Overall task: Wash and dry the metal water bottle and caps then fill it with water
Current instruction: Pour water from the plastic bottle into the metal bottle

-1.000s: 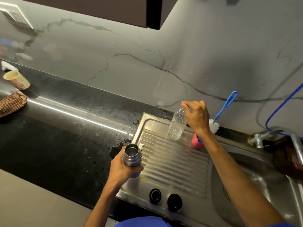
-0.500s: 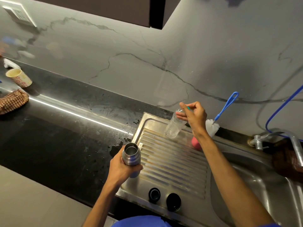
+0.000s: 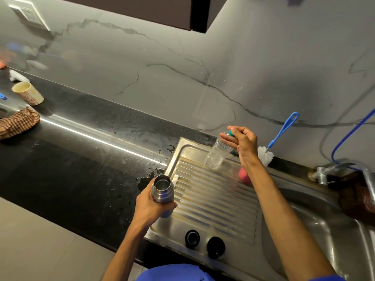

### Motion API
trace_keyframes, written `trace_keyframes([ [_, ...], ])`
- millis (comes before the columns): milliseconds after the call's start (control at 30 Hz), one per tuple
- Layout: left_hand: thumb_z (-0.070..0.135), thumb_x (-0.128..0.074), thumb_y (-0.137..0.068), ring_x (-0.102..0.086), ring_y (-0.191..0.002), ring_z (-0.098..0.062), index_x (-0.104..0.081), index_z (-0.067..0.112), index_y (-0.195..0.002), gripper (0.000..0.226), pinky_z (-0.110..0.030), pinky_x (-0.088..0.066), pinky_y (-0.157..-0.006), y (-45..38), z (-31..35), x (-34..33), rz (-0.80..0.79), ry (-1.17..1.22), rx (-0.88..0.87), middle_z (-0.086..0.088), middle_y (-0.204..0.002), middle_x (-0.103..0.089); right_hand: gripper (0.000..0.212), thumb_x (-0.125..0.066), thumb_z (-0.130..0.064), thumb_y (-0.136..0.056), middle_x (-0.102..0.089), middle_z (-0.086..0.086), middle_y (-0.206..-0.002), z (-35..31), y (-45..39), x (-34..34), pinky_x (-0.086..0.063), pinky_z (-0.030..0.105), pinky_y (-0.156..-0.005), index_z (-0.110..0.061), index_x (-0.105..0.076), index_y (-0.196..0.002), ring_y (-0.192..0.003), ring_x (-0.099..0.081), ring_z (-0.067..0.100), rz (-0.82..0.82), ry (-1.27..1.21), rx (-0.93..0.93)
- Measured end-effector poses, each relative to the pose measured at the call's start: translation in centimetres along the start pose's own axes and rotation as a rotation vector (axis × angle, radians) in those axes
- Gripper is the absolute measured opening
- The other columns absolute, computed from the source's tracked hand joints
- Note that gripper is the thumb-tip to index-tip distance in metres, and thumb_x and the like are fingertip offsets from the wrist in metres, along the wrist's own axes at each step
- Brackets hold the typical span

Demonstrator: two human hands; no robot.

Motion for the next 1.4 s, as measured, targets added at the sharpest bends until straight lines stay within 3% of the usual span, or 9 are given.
trace_keyframes([
  [233,-0.001,-0.097,-0.058,-0.07,-0.094,-0.011,-0.065,0.031,-0.104,0.065,-0.023,-0.051,-0.074,0.1,0.3,-0.1,-0.008,0.0,-0.015,0.012,-0.093,-0.075,0.034,-0.06,-0.007,-0.098,-0.066,0.012,-0.129,-0.9,0.4,-0.6,-0.06,0.039,-0.09,-0.006,-0.062,-0.132,-0.103,-0.074,0.029,-0.076,0.134,0.153],
  [400,-0.001,-0.097,-0.057,-0.069,-0.093,-0.009,-0.065,0.033,-0.104,0.066,-0.022,-0.05,-0.074,0.1,0.4,0.1,-0.006,-0.014,-0.017,0.011,-0.093,-0.075,0.034,-0.06,-0.011,-0.101,-0.066,0.016,-0.127,-0.5,0.6,-1.1,-0.061,0.038,-0.089,-0.002,-0.057,-0.133,-0.102,-0.074,0.027,-0.105,0.203,0.208],
  [1000,0.0,-0.097,-0.058,-0.069,-0.098,-0.013,-0.064,0.029,-0.106,0.066,-0.023,-0.05,-0.077,1.0,0.4,0.4,-0.004,-0.014,-0.04,0.003,-0.105,-0.073,0.047,-0.078,-0.021,-0.09,-0.069,0.013,-0.121,0.9,2.3,-0.8,-0.061,0.055,-0.085,-0.003,-0.051,-0.123,-0.095,-0.076,0.03,0.014,0.15,0.239],
  [1100,0.0,-0.097,-0.059,-0.069,-0.098,-0.012,-0.063,0.03,-0.107,0.065,-0.022,-0.05,-0.077,1.7,0.3,0.7,0.0,-0.011,-0.046,0.003,-0.105,-0.073,0.065,-0.084,-0.029,-0.084,-0.057,0.008,-0.143,0.3,3.4,-0.1,-0.063,0.049,-0.079,-0.019,-0.045,-0.135,-0.092,-0.076,0.035,0.017,0.19,0.257],
  [1200,0.0,-0.097,-0.059,-0.07,-0.095,-0.011,-0.064,0.029,-0.107,0.065,-0.023,-0.051,-0.078,2.6,0.1,1.1,0.0,-0.018,-0.056,0.001,-0.103,-0.074,0.08,-0.084,-0.037,-0.083,-0.04,0.007,-0.158,-0.3,4.4,0.6,-0.064,0.045,-0.07,-0.031,-0.032,-0.143,-0.068,-0.076,0.032,0.045,0.292,0.264],
  [1267,0.0,-0.096,-0.059,-0.07,-0.096,-0.01,-0.064,0.029,-0.108,0.065,-0.022,-0.051,-0.079,3.1,-0.2,1.5,0.004,-0.015,-0.063,0.003,-0.104,-0.073,0.077,-0.08,-0.043,-0.086,-0.045,0.007,-0.153,-1.2,6.4,0.9,-0.063,0.042,-0.061,-0.027,-0.03,-0.142,-0.063,-0.074,0.026,0.185,0.449,0.38],
  [1333,0.001,-0.097,-0.059,-0.07,-0.097,-0.009,-0.064,0.029,-0.109,0.066,-0.02,-0.05,-0.08,3.8,-0.6,2.0,0.018,-0.006,-0.06,0.005,-0.105,-0.073,0.058,-0.073,-0.035,-0.09,-0.056,0.005,-0.126,-1.1,10.0,1.0,-0.06,0.044,-0.065,-0.017,-0.037,-0.132,-0.077,-0.066,0.017,0.358,0.567,0.527],
  [1367,0.002,-0.097,-0.059,-0.07,-0.096,-0.008,-0.064,0.029,-0.11,0.066,-0.02,-0.05,-0.079,4.1,-0.9,2.3,0.03,0.004,-0.055,0.006,-0.105,-0.073,0.045,-0.069,-0.027,-0.092,-0.054,0.003,-0.115,0.0,12.0,0.4,-0.057,0.042,-0.071,-0.014,-0.042,-0.125,-0.082,-0.057,0.011,0.338,0.656,0.55],
  [1400,0.003,-0.097,-0.059,-0.07,-0.095,-0.006,-0.064,0.029,-0.11,0.066,-0.02,-0.051,-0.079,4.3,-1.2,2.5,0.041,0.015,-0.048,0.006,-0.104,-0.073,0.038,-0.067,-0.023,-0.092,-0.053,0.002,-0.112,2.2,13.9,-0.7,-0.055,0.037,-0.076,-0.014,-0.046,-0.123,-0.084,-0.051,0.007,0.177,0.762,0.51],
])
Point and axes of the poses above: each hand's wrist, its own y-axis away from the middle knuckle, its own x-axis out of the back of the hand, z = x × y, the point moved 6 cm from there along -y, towards the middle knuckle
